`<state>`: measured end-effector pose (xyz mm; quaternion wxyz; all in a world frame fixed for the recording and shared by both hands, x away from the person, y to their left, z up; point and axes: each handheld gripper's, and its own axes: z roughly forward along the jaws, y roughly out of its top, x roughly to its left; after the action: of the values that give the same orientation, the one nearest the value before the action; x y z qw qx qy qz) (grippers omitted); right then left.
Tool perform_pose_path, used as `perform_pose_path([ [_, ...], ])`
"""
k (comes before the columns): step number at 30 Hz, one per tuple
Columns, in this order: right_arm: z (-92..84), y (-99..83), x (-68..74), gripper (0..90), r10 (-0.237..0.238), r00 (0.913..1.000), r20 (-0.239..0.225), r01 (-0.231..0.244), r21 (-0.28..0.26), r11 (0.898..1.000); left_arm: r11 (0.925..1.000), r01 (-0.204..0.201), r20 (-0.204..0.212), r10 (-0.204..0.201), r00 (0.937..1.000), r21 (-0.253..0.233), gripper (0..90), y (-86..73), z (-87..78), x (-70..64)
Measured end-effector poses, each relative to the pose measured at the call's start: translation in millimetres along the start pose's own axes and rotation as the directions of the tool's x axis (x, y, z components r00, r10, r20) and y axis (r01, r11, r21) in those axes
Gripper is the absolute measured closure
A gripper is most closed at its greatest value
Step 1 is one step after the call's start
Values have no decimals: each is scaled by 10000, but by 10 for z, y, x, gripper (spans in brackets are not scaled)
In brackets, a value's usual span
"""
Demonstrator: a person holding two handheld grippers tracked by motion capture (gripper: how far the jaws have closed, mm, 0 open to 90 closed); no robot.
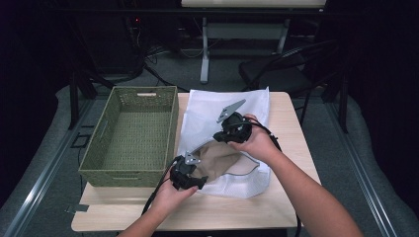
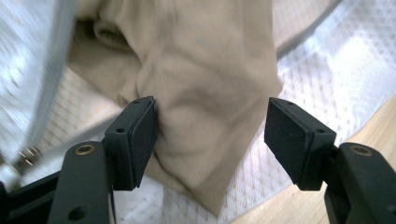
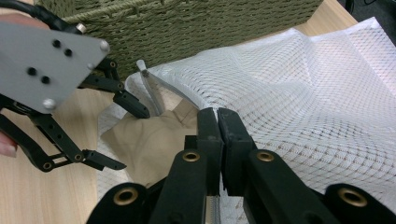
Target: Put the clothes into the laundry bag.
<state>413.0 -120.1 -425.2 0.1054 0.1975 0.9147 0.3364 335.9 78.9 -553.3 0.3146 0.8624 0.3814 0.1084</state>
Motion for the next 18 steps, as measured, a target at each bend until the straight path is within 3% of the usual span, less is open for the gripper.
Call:
perform_pose_path([
  [6,-1,-8,5,887,64,10000,4,-64,-23,10000,9987,-249,-259,261,9993,439,379,-76,69,-18],
  [9,4,-24,-2,887,40,10000,-29,-40,19,10000,9977,-409,-264,424,9988,534,497,-101,79,-21],
  [16,6,-37,0,887,83,10000,-34,-83,-35,10000,9990,-193,180,186,9997,392,824,-91,43,-15],
  [18,3,-37,0,887,101,9999,-48,-102,-59,9999,9994,-203,283,195,9994,278,853,-72,25,-24],
])
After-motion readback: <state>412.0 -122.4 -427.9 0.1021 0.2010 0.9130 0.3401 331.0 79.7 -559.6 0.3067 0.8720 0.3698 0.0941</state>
